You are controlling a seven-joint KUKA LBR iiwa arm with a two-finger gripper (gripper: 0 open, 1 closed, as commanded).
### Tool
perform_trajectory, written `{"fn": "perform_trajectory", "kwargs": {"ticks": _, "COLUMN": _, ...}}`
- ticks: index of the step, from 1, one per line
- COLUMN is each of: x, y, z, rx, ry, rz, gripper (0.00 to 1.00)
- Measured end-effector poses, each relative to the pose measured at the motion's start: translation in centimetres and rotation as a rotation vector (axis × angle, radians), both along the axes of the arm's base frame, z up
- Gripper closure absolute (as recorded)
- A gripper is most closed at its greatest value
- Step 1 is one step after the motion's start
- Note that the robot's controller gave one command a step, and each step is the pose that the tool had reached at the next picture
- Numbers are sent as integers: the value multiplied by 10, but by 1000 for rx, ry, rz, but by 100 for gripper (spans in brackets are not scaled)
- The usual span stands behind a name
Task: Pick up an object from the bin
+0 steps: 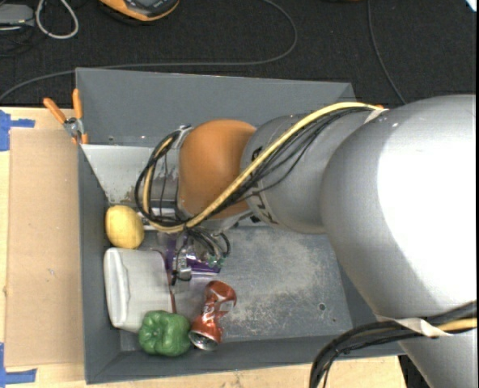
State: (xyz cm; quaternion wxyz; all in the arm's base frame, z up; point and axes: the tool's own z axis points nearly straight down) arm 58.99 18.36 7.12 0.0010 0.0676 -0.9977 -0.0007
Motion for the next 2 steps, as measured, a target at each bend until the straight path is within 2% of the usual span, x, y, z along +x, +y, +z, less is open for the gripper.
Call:
{"fn": "perform_trajectory", "kwargs": {"ticks": 1, "x": 11, "y": -28, "z": -1, "rx": 1, "ry": 1, "rz": 38, "gripper": 0}}
{"fn": "perform_trajectory", "kwargs": {"ticks": 2, "x": -21, "y": -32, "z": -2, "rx": 1, "ry": 3, "rz": 163, "gripper": 100}}
